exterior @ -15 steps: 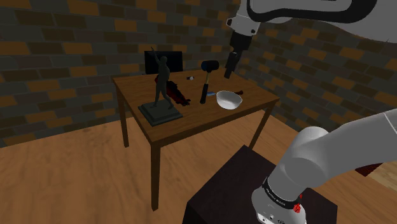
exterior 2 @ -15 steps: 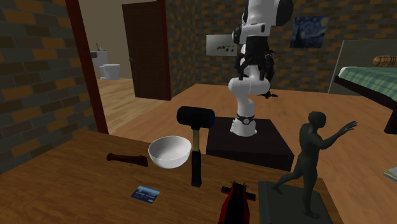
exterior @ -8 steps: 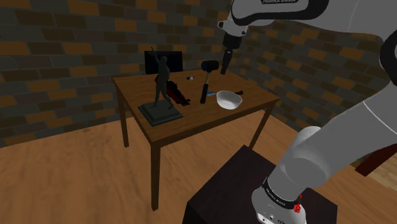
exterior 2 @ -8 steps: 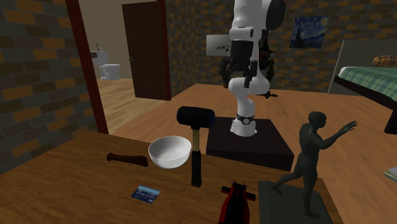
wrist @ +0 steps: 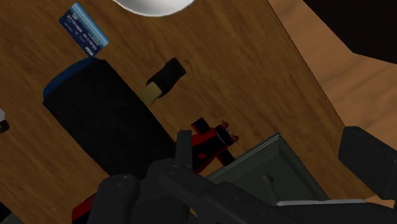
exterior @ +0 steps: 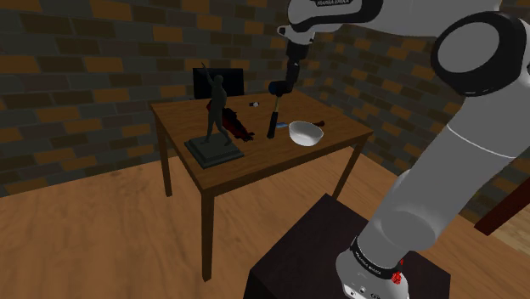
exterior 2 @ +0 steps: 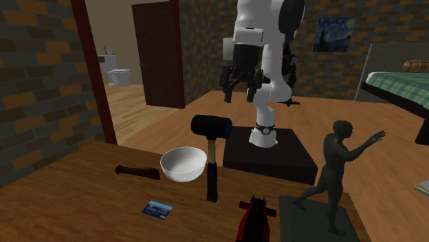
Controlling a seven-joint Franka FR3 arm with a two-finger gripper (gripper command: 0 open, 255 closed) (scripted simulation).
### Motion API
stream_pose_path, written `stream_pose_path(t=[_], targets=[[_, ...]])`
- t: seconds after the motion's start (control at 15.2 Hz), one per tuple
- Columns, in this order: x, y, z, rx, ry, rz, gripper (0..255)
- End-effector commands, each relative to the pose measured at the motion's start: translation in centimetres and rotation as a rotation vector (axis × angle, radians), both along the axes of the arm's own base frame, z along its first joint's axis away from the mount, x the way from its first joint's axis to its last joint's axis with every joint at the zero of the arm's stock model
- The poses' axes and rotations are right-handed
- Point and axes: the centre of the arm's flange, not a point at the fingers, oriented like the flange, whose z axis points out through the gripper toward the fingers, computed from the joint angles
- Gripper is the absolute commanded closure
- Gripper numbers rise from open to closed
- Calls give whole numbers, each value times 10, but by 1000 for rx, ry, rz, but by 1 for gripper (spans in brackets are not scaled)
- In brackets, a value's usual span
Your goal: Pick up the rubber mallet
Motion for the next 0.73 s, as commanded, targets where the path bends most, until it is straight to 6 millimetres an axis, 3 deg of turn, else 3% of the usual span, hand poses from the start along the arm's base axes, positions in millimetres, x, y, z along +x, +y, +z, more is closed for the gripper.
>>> stream_pose_path(t=[0.0,0.4,0.66], targets=[[26,-10,-3,-16,1,56,0],[94,-32,-8,-57,4,204,0],[94,-32,-30,-57,4,204,0]])
